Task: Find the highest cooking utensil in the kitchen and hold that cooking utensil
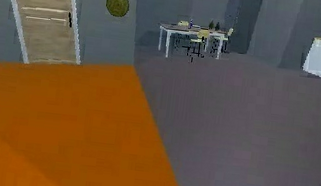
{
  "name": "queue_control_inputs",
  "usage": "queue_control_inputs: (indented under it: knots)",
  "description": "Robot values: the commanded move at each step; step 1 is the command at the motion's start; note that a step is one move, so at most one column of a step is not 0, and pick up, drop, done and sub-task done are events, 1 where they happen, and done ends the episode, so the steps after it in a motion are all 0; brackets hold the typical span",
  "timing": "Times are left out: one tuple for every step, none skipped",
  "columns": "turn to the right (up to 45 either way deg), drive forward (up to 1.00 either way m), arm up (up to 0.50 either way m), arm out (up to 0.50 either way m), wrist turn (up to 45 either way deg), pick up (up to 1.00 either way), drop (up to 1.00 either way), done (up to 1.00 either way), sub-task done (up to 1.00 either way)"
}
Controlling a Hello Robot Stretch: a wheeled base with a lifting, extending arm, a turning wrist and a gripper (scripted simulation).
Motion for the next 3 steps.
queue_control_inputs:
  knots:
    - [3.0, 0.0, 0.0, 0.0, 0.0, 0.0, 0.0, 0.0, 0.0]
    - [0.0, 0.9, 0.0, 0.0, 0.0, 0.0, 0.0, 0.0, 0.0]
    - [18.0, 0.0, 0.0, 0.0, 0.0, 0.0, 0.0, 0.0, 0.0]
